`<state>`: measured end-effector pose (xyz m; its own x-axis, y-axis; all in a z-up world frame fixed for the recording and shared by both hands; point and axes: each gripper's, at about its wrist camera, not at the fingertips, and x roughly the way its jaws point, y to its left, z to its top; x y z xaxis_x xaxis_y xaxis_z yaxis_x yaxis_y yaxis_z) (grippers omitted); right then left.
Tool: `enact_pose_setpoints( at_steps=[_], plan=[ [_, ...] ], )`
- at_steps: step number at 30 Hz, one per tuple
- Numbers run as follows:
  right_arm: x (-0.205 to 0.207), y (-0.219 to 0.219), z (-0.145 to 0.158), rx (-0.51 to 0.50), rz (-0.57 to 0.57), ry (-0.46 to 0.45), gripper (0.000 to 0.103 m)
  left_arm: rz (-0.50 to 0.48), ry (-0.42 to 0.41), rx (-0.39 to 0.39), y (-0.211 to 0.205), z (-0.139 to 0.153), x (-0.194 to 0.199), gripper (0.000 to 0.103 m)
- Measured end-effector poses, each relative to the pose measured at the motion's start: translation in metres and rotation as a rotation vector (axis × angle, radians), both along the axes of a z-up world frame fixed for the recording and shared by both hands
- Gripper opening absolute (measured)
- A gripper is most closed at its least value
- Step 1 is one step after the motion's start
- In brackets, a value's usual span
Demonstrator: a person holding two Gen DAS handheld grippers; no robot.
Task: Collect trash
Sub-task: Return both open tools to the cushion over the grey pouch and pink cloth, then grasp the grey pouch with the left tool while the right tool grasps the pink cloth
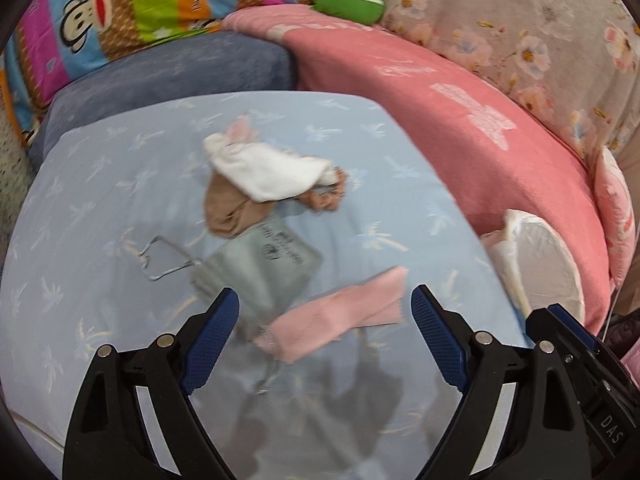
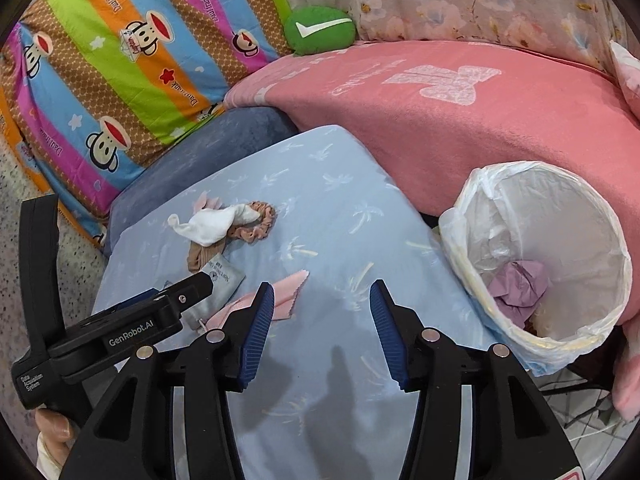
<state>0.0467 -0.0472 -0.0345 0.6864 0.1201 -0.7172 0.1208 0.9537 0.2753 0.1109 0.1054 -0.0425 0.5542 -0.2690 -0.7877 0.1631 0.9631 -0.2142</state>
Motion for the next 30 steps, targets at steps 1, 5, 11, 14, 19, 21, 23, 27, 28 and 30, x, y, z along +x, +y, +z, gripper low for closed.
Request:
enact_pose_setpoints(
  at_steps=[1, 5, 11, 14, 19, 21, 23, 27, 28, 30],
  plan=[
    [0.003, 0.004, -0.004, 0.001, 0.007, 0.008, 0.050, 0.012, 0.007, 0.005, 0.006, -0.004, 0.002, 0.084],
    [0.016, 0.019, -0.020, 0.001, 0.028, 0.038, 0.050, 0.055, 0.041, 0.005, 0.029, -0.019, 0.008, 0.084],
    [0.038, 0.037, -0.047, -0.002, 0.041, 0.095, 0.050, 0.087, 0.089, 0.005, 0.050, -0.042, 0.020, 0.084],
    [0.049, 0.042, -0.056, -0.010, 0.040, 0.115, 0.050, 0.101, 0.106, 0.000, 0.053, -0.048, 0.026, 0.084],
    [0.065, 0.044, -0.068, -0.007, 0.041, 0.142, 0.050, 0.110, 0.113, -0.009, 0.056, -0.056, 0.033, 0.084],
    [0.070, 0.046, -0.073, -0.002, 0.043, 0.150, 0.050, 0.109, 0.105, -0.009, 0.055, -0.056, 0.034, 0.083],
    [0.074, 0.049, -0.077, 0.009, 0.047, 0.159, 0.050, 0.103, 0.100, -0.012, 0.053, -0.055, 0.036, 0.082],
    [0.077, 0.058, -0.082, 0.005, 0.070, 0.156, 0.050, 0.088, 0.094, -0.008, 0.050, -0.053, 0.040, 0.066],
    [0.077, 0.061, -0.082, 0.002, 0.078, 0.153, 0.049, 0.084, 0.092, -0.010, 0.050, -0.053, 0.040, 0.063],
    [0.077, 0.066, -0.083, -0.001, 0.089, 0.153, 0.043, 0.073, 0.093, -0.018, 0.048, -0.052, 0.041, 0.055]
  ],
)
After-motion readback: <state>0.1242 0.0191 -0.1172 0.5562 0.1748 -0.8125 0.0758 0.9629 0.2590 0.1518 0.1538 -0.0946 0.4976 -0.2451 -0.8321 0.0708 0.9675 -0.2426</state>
